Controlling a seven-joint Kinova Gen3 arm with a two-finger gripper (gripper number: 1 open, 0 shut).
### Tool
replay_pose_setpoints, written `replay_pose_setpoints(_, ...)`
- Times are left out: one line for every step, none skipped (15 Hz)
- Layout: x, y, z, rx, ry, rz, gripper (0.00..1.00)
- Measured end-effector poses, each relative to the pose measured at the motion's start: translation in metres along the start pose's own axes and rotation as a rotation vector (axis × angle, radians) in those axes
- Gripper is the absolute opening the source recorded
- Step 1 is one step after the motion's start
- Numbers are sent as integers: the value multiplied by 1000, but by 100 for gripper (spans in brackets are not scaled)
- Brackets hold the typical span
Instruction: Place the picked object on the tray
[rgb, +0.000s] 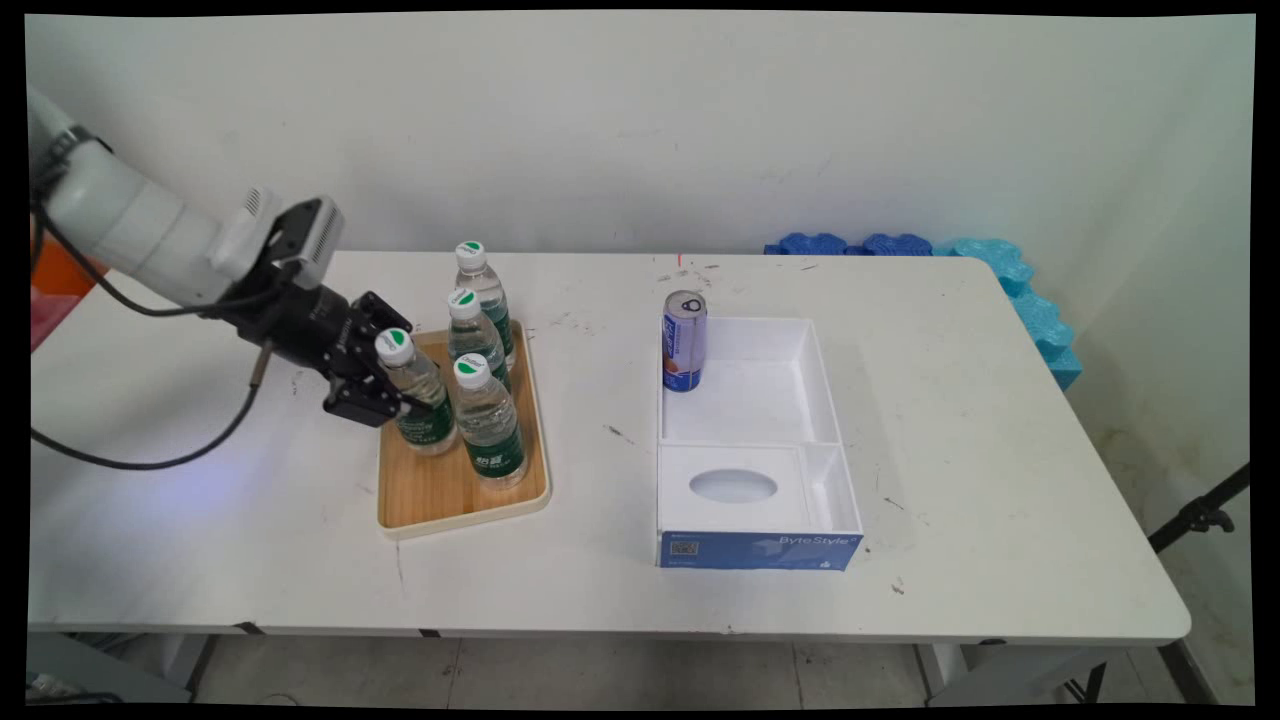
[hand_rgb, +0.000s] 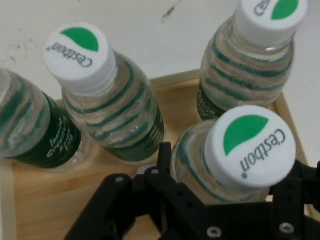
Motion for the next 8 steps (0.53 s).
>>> replay_pose_setpoints(-2,-1,6,-2,2,0,0)
replay_pose_setpoints(-4,-1,11,-3,6,1,0)
replay_pose_setpoints(-6,-2,14,-3,9,1,0)
replay_pose_setpoints(-8,-3,18,-3,12,2,0)
replay_pose_setpoints(-9,-3,21,-4,14,3,100)
replay_pose_setpoints(-10,-3,23,-4,17,4,100)
replay_pose_setpoints(-11,-4,24,-5,18,6,100)
replay_pose_setpoints(-12,-4,26,-6,20,8,100)
